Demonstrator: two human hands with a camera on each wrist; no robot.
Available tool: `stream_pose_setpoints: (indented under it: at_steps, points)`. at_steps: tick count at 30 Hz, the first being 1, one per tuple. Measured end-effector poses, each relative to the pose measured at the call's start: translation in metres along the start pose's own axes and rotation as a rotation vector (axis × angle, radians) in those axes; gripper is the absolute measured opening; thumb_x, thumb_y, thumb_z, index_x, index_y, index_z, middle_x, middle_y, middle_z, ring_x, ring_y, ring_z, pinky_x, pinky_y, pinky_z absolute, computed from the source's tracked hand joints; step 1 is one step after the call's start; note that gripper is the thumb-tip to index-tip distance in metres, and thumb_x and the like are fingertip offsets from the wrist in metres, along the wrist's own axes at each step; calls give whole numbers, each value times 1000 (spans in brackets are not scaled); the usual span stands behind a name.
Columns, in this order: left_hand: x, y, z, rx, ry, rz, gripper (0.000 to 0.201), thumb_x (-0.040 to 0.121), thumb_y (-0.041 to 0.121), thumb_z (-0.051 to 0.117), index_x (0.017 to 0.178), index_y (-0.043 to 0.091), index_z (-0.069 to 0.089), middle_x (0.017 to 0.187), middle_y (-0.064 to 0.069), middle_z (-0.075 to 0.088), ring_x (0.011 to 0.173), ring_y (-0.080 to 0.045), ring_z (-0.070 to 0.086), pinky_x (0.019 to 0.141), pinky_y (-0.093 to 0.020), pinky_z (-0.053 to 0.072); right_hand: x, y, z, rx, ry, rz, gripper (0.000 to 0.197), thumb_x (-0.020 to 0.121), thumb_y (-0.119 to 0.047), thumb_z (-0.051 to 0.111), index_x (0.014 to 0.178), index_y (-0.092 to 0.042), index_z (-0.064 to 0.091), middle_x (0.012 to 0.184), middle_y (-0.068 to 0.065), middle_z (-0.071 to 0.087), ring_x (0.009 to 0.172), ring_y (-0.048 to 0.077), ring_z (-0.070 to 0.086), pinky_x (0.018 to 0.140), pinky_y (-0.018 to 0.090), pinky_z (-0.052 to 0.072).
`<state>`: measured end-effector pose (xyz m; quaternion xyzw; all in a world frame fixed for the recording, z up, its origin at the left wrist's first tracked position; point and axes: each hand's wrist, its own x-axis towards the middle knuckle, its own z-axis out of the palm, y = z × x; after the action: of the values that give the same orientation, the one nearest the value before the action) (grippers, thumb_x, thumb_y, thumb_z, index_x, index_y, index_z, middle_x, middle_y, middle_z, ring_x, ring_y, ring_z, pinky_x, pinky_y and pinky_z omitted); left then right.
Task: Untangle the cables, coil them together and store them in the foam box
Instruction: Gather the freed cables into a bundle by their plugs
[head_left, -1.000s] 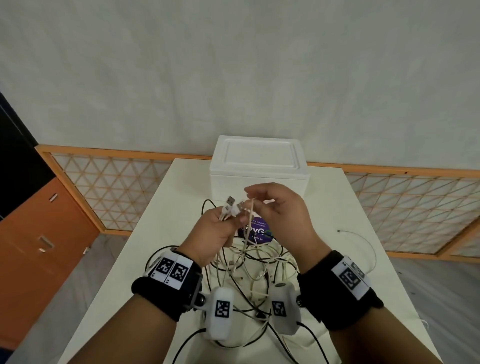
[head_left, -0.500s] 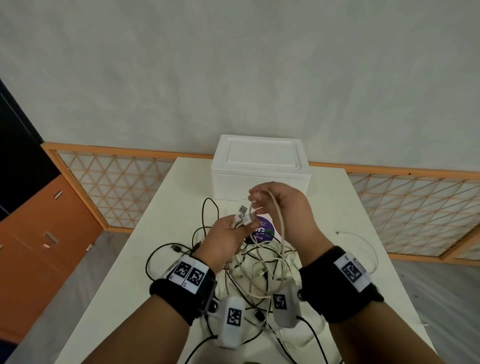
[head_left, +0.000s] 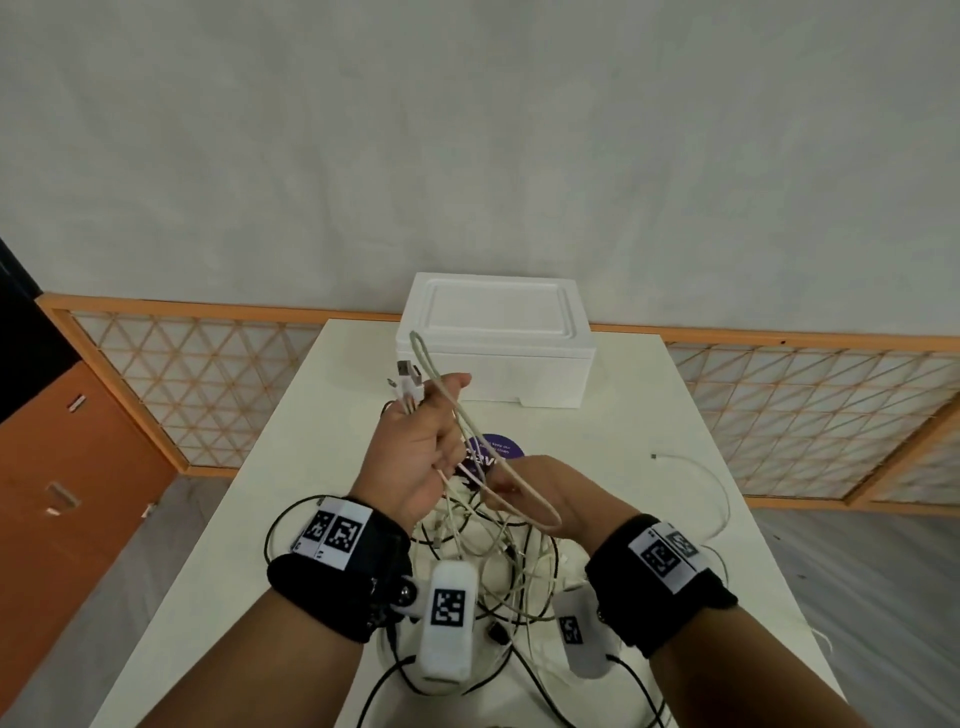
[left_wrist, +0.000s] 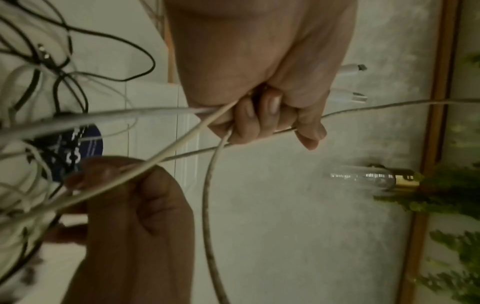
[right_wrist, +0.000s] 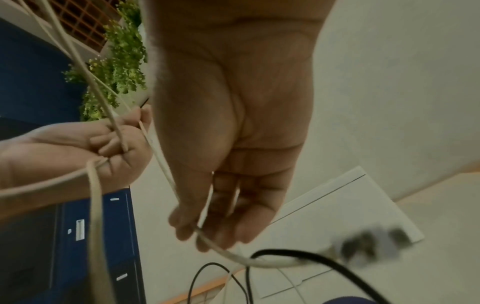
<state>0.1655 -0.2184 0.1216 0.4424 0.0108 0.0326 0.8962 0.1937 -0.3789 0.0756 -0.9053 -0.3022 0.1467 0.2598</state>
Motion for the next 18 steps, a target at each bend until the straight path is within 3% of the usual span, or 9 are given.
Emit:
stream_pose_setpoints:
  at_steps: [3, 5, 6, 8, 10, 12, 14, 16, 18]
  points:
    - [2, 1, -3, -16, -57, -29, 28, 71, 28, 72, 97, 19, 74, 44, 9, 38, 33, -4, 24, 34, -19, 24, -5, -6, -10, 217, 95, 57, 19, 89, -23, 49, 88, -8, 61, 76, 4, 61, 78, 24, 58, 77, 37, 50]
    - [0, -2, -5, 148, -91, -83, 44, 75, 20, 72, 118, 15, 65, 50, 10, 53, 34, -3, 29, 34, -17, 26, -8, -15, -22, 419, 290, 52, 12, 89, -15, 51, 83, -15, 62, 77, 11, 66, 72, 29, 62, 75, 46, 54]
    - [-2, -7, -4, 253, -84, -120, 43, 79, 13, 68, 121, 11, 61, 50, 11, 55, 34, -2, 32, 35, -16, 27, -9, -24, -30, 552, 392, 37, 16, 88, -13, 52, 81, -23, 62, 76, 11, 66, 70, 30, 64, 72, 50, 56]
    - [-6, -21, -4, 437, -45, -180, 31, 85, 6, 64, 116, 2, 63, 43, 12, 47, 33, -3, 35, 36, -16, 27, -10, -37, -47, 783, 536, 2, 17, 85, -14, 53, 77, -26, 60, 73, 9, 64, 67, 32, 66, 63, 45, 57]
    - [-7, -34, -7, 609, -60, -216, 25, 84, 15, 70, 103, -1, 67, 43, 9, 36, 37, -9, 27, 42, -20, 20, -14, -47, -64, 876, 611, -24, 16, 92, -10, 53, 79, -19, 57, 73, 8, 64, 64, 25, 67, 59, 34, 56]
    - [-5, -40, -16, 695, -51, -242, 19, 85, 24, 70, 84, 5, 69, 45, 2, 33, 40, -13, 24, 45, -25, 17, -21, -49, -73, 831, 651, -44, 20, 96, -10, 50, 80, -18, 57, 74, 5, 65, 63, 24, 67, 61, 34, 55]
    - [-1, -39, -28, 663, 61, -280, 24, 91, 29, 63, 74, 11, 65, 45, 2, 33, 38, -12, 24, 44, -24, 18, -27, -34, -76, 657, 688, -14, 18, 96, -12, 50, 82, -19, 59, 70, 1, 63, 59, 21, 63, 62, 33, 54]
    - [3, -34, -40, 545, 170, -293, 35, 95, 36, 55, 70, 10, 57, 43, 4, 33, 35, -10, 24, 40, -21, 20, -32, -3, -73, 361, 684, 112, 14, 95, -18, 51, 84, -21, 58, 71, 0, 62, 60, 15, 59, 62, 29, 50]
    - [5, -29, -52, 426, 221, -300, 42, 97, 40, 51, 66, 11, 49, 41, 5, 29, 33, -10, 21, 38, -19, 18, -40, 39, -65, -3, 559, 338, 14, 94, -23, 51, 82, -28, 56, 84, 3, 64, 78, 19, 62, 70, 32, 47]
